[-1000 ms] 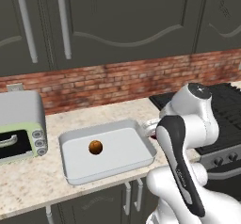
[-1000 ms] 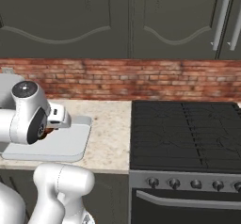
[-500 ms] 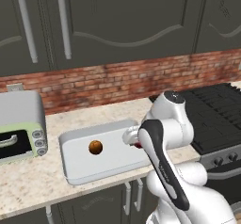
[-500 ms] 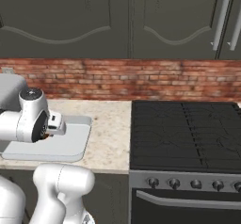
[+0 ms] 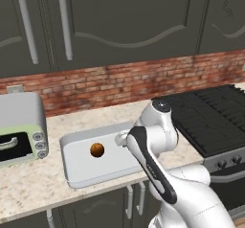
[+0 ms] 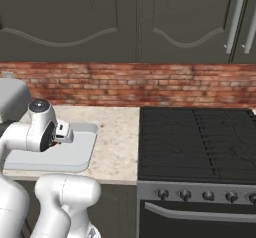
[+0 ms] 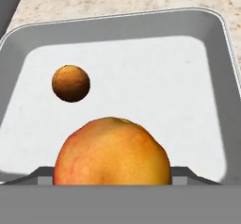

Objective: Pick the orange and peach from the fridge and place them inside the tupperware on the counter.

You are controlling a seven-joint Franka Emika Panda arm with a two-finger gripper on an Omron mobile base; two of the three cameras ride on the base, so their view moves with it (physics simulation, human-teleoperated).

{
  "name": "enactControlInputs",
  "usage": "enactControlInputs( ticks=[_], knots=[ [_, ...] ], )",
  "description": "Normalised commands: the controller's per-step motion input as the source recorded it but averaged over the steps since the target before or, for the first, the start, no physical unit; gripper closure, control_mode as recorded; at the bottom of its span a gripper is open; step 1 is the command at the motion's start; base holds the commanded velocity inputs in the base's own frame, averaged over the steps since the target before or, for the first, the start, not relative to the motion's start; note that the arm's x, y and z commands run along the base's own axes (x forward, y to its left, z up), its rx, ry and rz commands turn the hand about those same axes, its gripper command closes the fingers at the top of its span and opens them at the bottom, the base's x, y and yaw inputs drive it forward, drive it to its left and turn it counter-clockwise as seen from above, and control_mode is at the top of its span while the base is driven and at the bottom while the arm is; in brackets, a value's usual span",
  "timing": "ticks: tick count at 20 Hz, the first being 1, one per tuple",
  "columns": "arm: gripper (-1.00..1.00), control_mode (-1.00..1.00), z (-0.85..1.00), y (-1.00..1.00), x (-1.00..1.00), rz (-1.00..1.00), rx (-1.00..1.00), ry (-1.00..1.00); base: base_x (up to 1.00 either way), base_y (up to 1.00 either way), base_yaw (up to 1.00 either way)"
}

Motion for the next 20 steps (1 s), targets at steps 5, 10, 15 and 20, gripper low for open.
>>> enactControlInputs(
  ticks=[5, 10, 15, 20],
  knots=[
    [1.0, -1.0, -0.36, 0.0, 0.59, -0.04, 0.0, 0.0, 0.0, 0.0, 0.0],
    [1.0, -1.0, -0.42, 0.0, 0.5, -0.01, 0.0, 0.0, 0.0, 0.0, 0.0],
    [-1.0, -1.0, -0.36, 0.15, 0.44, 0.0, 0.0, 0.02, 0.0, 0.0, 0.0],
    [-1.0, -1.0, -0.25, 0.29, 0.47, 0.0, 0.0, 0.03, 0.0, 0.0, 0.0]
  ],
)
